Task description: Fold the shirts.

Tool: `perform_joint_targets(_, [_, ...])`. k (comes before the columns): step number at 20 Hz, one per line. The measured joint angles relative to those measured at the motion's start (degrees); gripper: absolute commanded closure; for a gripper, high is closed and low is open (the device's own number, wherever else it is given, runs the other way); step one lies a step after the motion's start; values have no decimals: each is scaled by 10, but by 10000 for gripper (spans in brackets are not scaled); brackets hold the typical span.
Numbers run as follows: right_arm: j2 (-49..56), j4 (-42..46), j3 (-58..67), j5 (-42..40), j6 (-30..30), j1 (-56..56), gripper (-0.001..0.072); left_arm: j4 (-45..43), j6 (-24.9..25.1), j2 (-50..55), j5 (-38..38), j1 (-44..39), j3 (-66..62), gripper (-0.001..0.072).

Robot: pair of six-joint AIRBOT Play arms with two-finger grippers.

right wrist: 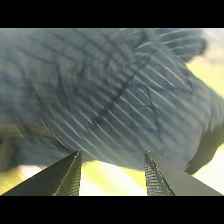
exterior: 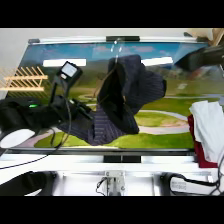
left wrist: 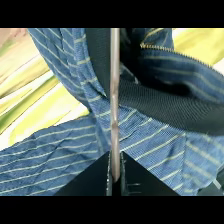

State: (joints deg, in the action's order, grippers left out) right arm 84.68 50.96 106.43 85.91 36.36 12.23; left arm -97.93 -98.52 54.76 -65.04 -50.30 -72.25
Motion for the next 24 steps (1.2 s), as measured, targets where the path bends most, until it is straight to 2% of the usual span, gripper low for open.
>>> perform_joint_targets(2, [23,23,0,-31,-129,-32,211,5,25,2,-9,0,0,653])
perform_joint_targets(4, [37,42,0,-73,-232,-62,211,6,52,7,-13,0,0,654])
perform_joint_targets(6, [47,45,0,-105,-310,-91,210,5,70,17,-16,0,0,655])
perform_joint_targets(8, [55,29,0,-123,-357,-106,201,-5,80,29,-17,-1,0,656])
perform_joint_targets(11, [64,-2,0,-122,-393,-118,201,-30,84,39,-14,-1,0,656])
perform_joint_targets(15, [71,-23,0,-102,-408,-127,199,-57,82,42,-5,-1,0,656])
perform_joint_targets(16, [73,-30,0,-99,-411,-132,99,-60,81,43,-3,-1,0,656])
perform_joint_targets(17, [75,-31,0,-96,-410,-137,78,-64,81,42,-3,-1,0,656])
perform_joint_targets(24, [102,-17,0,-89,-394,-194,78,-76,79,28,16,-3,0,656])
